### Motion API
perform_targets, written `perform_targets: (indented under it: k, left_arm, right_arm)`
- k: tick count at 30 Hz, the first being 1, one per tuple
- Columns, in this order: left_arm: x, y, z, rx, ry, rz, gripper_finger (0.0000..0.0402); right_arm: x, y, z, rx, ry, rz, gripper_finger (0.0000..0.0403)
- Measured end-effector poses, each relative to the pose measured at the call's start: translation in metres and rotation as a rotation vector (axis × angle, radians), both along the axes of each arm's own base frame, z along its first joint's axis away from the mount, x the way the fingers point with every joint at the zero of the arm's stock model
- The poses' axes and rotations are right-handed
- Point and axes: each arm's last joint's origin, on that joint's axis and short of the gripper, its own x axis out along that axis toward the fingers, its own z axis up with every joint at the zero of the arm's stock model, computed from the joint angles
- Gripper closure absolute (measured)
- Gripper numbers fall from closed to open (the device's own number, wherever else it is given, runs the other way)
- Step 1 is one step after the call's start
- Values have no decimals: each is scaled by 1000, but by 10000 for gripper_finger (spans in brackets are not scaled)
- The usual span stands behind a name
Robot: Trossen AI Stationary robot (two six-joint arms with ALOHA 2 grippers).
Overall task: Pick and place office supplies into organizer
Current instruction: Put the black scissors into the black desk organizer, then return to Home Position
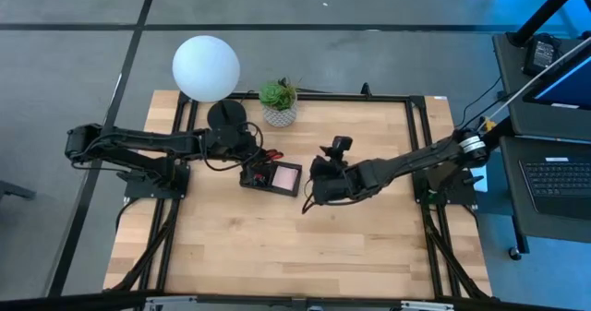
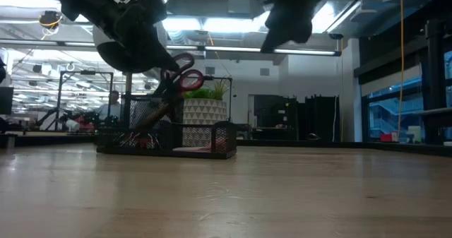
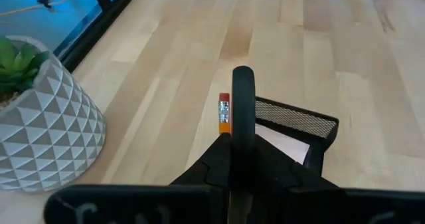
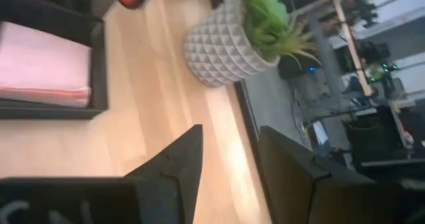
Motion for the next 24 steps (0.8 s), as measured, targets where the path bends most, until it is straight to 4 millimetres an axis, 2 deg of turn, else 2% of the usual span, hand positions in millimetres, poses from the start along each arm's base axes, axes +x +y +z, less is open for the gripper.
perform_targets:
  k: [5, 14, 21, 24]
  left_arm:
    - [-1, 0, -4, -14, 5, 12, 361]
    - [-2, 1, -4, 8, 5, 28, 348]
    - [0, 1, -1, 32, -3, 13, 289]
    - [0, 1, 7, 29, -23, 14, 263]
  right_arm:
    - [-21, -8, -14, 25, -80, -20, 253]
    - [-60, -17, -14, 118, -312, 44, 253]
    - [-79, -22, -16, 129, -377, 56, 253]
    - [-83, -23, -18, 127, -371, 56, 253]
